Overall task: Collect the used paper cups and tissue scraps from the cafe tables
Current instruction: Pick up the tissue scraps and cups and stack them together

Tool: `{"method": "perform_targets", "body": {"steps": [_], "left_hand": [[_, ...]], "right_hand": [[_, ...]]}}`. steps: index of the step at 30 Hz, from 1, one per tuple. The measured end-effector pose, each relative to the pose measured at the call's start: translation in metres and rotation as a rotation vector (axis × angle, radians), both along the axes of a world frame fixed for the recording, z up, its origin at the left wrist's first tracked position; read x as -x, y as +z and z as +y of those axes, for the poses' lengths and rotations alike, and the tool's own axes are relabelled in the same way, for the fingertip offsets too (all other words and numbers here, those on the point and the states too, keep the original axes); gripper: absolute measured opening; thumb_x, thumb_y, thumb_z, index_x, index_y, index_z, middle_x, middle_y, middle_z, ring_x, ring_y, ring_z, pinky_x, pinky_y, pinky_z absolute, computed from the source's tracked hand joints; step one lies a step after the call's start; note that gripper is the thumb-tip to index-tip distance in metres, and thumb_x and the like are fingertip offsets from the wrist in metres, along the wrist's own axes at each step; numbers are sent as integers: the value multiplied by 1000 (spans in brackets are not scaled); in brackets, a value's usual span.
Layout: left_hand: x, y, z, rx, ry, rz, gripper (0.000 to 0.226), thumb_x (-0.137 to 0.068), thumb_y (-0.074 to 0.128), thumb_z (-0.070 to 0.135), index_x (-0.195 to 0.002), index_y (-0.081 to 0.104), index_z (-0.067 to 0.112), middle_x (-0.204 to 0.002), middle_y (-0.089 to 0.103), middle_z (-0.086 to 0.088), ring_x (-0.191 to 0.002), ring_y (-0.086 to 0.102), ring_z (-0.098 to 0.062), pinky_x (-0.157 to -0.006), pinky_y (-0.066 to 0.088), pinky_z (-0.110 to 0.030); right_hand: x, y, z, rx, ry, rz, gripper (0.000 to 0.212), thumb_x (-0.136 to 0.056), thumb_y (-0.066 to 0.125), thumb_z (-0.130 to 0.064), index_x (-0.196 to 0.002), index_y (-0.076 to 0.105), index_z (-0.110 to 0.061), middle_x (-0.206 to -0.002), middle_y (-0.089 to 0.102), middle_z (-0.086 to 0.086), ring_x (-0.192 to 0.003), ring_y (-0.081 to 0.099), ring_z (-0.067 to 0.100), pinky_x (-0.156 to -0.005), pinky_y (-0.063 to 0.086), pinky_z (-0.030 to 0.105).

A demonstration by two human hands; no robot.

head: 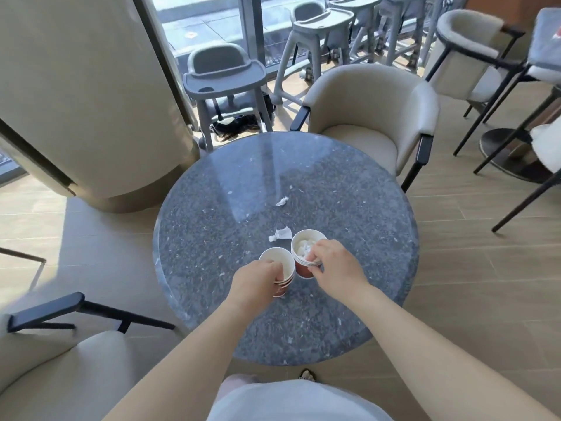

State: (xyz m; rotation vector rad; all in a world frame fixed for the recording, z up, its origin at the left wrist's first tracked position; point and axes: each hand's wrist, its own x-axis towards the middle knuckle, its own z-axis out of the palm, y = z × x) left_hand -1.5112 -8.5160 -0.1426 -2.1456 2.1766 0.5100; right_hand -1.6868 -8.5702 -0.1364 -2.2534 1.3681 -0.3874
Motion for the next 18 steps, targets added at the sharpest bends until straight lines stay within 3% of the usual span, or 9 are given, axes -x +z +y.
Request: {"method": "perform_targets", "body": {"steps": [13,18], "left_hand": [[9,-17,-38,-22,-9,6,22,-84,53,18,-103,55,31,-108,58,6,-100,54,-21,-71,42,-28],[8,-13,-36,7,1,74,25,-83,58,37,-106,53,32,-108,56,14,-103,51,-14,-70,42,-28]], "right_hand": [[27,-4,-16,-39,-24,97,10,-85,54,-10,-90,62,-9,-106,58,6,-101,48,25,-81,46,35],[22,-10,-21,-10,-30,108,10,-87,53,-11,-92,61,-11,-106,57,4,-101,46,23,-75,45,33]]}}
